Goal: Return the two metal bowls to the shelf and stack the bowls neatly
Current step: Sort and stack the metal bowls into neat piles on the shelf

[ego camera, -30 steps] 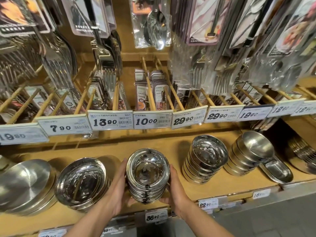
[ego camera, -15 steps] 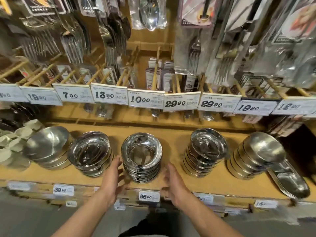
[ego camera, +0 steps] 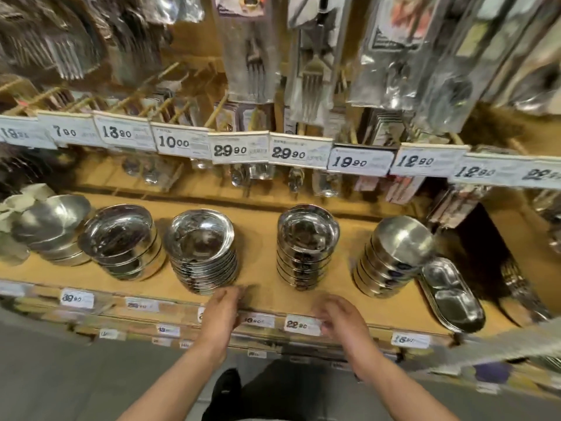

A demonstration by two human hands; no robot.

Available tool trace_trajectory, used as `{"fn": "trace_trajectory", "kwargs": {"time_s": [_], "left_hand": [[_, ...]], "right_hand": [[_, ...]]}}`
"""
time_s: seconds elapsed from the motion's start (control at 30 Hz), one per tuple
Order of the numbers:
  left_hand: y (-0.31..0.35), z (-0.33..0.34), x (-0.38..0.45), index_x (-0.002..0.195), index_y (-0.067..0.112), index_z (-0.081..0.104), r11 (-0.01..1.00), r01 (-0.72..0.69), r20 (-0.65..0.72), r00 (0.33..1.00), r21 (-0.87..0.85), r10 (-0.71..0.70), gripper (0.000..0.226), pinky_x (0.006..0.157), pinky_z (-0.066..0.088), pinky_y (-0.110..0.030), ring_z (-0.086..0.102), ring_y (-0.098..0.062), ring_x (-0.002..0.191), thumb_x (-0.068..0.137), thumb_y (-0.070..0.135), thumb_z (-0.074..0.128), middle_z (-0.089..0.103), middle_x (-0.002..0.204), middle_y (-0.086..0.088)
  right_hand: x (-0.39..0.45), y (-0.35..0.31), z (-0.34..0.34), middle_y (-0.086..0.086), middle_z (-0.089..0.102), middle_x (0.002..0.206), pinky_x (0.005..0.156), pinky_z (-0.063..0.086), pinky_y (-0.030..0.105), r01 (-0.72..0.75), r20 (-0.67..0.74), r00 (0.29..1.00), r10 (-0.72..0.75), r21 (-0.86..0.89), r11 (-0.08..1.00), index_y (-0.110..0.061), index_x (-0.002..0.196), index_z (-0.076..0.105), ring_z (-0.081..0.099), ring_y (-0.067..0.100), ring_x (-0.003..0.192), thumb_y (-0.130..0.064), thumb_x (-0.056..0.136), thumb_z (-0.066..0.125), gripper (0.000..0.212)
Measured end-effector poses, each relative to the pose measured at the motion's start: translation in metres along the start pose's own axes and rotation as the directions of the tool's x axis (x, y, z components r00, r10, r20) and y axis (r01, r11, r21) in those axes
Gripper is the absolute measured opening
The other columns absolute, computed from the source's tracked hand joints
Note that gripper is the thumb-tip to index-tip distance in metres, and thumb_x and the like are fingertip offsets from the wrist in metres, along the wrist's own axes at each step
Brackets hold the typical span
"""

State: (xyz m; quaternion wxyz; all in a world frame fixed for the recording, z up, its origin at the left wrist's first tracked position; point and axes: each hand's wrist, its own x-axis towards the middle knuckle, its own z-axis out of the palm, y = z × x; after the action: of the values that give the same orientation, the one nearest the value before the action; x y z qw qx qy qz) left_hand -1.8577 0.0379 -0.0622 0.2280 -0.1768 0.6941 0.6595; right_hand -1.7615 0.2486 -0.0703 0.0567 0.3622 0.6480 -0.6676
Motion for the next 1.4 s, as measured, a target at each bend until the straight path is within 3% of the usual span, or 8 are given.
{"fn": "trace_trajectory", "kwargs": {"time_s": [0.13, 0.23, 0.33, 0.63, 0.8, 0.93, 1.23, 1.4], "left_hand": [[0.008, 0.037, 0.011, 0.103, 0.036, 0.071, 0.990, -0.091, 0.148, 0.986, 0.109, 0.074, 0.014, 0.093, 0.055, -0.043, 0.066, -0.023, 0.108, 0.096, 0.028, 0.063, 0.071, 0.120, -0.003], [0.009, 0.056, 0.023, 0.141, 0.039, 0.050, 0.963, -0.196, 0.224, 0.962, 0.184, 0.153, 0.060, 0.096, 0.049, -0.026, 0.062, -0.002, 0.111, 0.089, 0.023, 0.075, 0.064, 0.127, 0.018], [0.006, 0.069, 0.033, 0.123, 0.064, 0.053, 0.930, -0.302, 0.326, 0.918, 0.208, 0.225, 0.071, 0.091, 0.049, -0.016, 0.063, 0.011, 0.105, 0.083, 0.014, 0.081, 0.068, 0.113, 0.031], [-0.001, 0.067, 0.062, 0.121, 0.046, 0.058, 0.909, -0.392, 0.251, 0.902, 0.140, 0.351, 0.066, 0.085, 0.048, -0.007, 0.066, 0.006, 0.105, 0.081, -0.003, 0.077, 0.073, 0.110, 0.021], [0.005, 0.061, 0.084, 0.127, 0.038, 0.060, 0.888, -0.422, 0.152, 0.904, 0.179, 0.399, 0.059, 0.084, 0.047, -0.005, 0.065, 0.007, 0.106, 0.084, 0.001, 0.076, 0.073, 0.113, 0.021], [0.009, 0.067, 0.099, 0.143, 0.029, 0.050, 0.893, -0.414, 0.054, 0.910, 0.175, 0.411, 0.068, 0.103, 0.048, -0.024, 0.064, 0.002, 0.115, 0.087, -0.005, 0.068, 0.070, 0.123, 0.016], [0.012, 0.080, 0.114, 0.155, 0.028, 0.033, 0.876, -0.408, -0.104, 0.890, 0.258, 0.445, 0.075, 0.114, 0.042, -0.042, 0.058, -0.012, 0.128, 0.091, -0.004, 0.057, 0.061, 0.139, 0.007], [0.010, 0.082, 0.111, 0.151, 0.022, 0.037, 0.870, -0.414, -0.127, 0.880, 0.268, 0.458, 0.070, 0.112, 0.045, -0.042, 0.058, -0.014, 0.126, 0.091, -0.006, 0.058, 0.058, 0.140, -0.002]], "right_hand": [[0.019, -0.007, -0.022, 0.005, 0.066, 0.127, 0.105, 0.051, 0.041, 0.055, -0.015, 0.998, -0.056, -0.065, 0.996, -0.020, 0.135, 0.055, 0.064, 0.018, 0.110, -0.021, 0.098, 0.058, 0.037], [0.039, -0.014, -0.025, -0.009, 0.061, 0.130, 0.092, 0.054, 0.021, 0.135, 0.063, 0.990, -0.129, -0.098, 0.986, -0.042, 0.144, 0.033, 0.063, -0.003, 0.107, -0.017, 0.090, 0.075, 0.073], [0.064, -0.018, -0.020, -0.019, 0.059, 0.131, 0.089, 0.049, 0.012, 0.205, 0.145, 0.972, -0.186, -0.130, 0.970, -0.041, 0.149, 0.031, 0.058, -0.008, 0.113, -0.010, 0.080, 0.084, 0.093], [0.097, -0.031, 0.005, -0.041, 0.066, 0.105, 0.069, 0.048, 0.000, 0.289, 0.174, 0.951, -0.257, -0.194, 0.938, -0.083, 0.097, 0.045, 0.059, -0.021, 0.097, -0.021, 0.073, 0.088, 0.079], [0.118, -0.050, 0.027, -0.026, 0.070, 0.113, 0.089, 0.053, 0.021, 0.356, 0.230, 0.923, -0.309, -0.200, 0.913, -0.056, 0.117, 0.052, 0.064, -0.008, 0.102, -0.027, 0.069, 0.087, 0.066], [0.141, -0.059, 0.042, 0.004, 0.066, 0.130, 0.084, 0.059, 0.033, 0.397, 0.294, 0.891, -0.346, -0.132, 0.908, -0.021, 0.139, 0.049, 0.063, 0.018, 0.117, 0.011, 0.082, 0.073, 0.070], [0.157, -0.074, 0.059, -0.008, 0.068, 0.108, 0.070, 0.052, 0.009, 0.351, 0.327, 0.883, -0.337, 0.018, 0.936, -0.002, 0.141, 0.043, 0.069, -0.010, 0.087, 0.032, 0.078, 0.059, 0.073], [0.157, -0.075, 0.062, -0.022, 0.058, 0.106, 0.067, 0.042, -0.001, 0.334, 0.249, 0.917, -0.311, -0.051, 0.941, -0.021, 0.132, 0.049, 0.057, -0.009, 0.091, 0.013, 0.080, 0.075, 0.068]]}}
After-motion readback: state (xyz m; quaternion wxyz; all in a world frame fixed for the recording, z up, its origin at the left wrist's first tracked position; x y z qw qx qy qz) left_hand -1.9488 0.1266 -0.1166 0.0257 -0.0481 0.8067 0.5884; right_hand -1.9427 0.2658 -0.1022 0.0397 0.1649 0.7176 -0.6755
